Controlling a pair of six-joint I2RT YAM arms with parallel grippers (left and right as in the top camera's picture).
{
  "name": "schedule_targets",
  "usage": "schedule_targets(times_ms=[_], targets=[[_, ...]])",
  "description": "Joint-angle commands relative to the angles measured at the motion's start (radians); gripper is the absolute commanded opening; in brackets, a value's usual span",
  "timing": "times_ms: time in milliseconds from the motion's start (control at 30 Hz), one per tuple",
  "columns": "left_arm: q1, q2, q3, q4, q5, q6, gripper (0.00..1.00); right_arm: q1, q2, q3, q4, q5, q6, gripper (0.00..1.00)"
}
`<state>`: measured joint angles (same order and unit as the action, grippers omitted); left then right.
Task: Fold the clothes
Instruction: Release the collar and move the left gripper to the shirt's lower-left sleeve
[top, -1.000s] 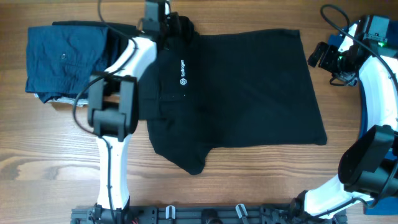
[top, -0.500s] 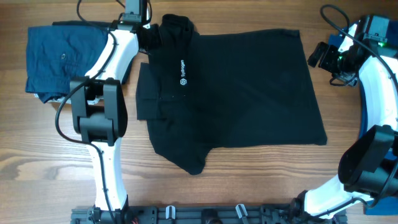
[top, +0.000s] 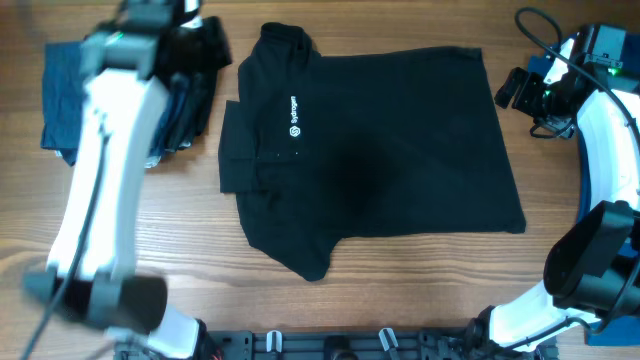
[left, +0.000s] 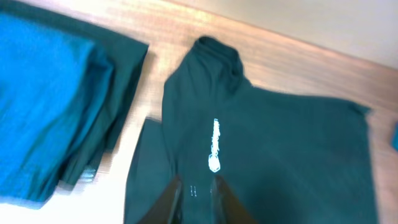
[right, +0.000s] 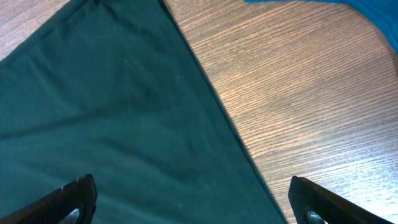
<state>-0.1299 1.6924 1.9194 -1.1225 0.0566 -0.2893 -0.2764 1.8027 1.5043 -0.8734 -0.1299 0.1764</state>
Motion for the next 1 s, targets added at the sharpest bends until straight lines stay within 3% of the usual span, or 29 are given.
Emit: schedule_targets(times_ms=[0,233,300,400,467,533,633,733,800,967], targets=[[-0.011,-0.1,-0.006,-0.119,0.002,-0.069,0.24,-0.002,-0.007,0.008,0.002,0.005,-0.017,1.0],[-0.062,-0.164,-0.01,-0.449,0.006,-0.134,0.43,-0.002,-0.007,0.008,0.005,0.002,-0.016,1.0],[-0.093,-0.165,-0.048,-0.537,0.03,-0.138,0.54,-0.002,-0.007,0.008,0.005,0.002,-0.016,1.0],[-0.133,-0.168,-0.119,-0.562,0.105,-0.138,0.62,-0.002,-0.007,0.008,0.005,0.002,-0.017,1.0],[-0.167,-0.173,-0.194,-0.561,0.135,-0.143,0.62,-0.002,-0.007,0.008,0.005,0.002,-0.017,1.0],[-0.204,-0.173,-0.293,-0.546,0.133,-0.165,0.53,-0.002,-0.007,0.008,0.005,0.002,-0.016,1.0],[-0.246,-0.173,-0.438,-0.494,0.14,-0.218,0.27,-0.002,-0.007,0.008,0.005,0.002,-0.017,1.0],[-0.303,-0.173,-0.634,-0.376,0.2,-0.254,0.11,-0.002,-0.007,0.008,0.005,0.002,-0.017,1.0],[-0.326,-0.173,-0.728,-0.284,0.251,-0.278,0.04,-0.002,-0.007,0.008,0.005,0.002,-0.017,1.0],[-0.35,-0.172,-0.93,-0.076,0.333,-0.307,0.04,-0.002,-0.007,0.008,0.005,0.002,-0.016,1.0]])
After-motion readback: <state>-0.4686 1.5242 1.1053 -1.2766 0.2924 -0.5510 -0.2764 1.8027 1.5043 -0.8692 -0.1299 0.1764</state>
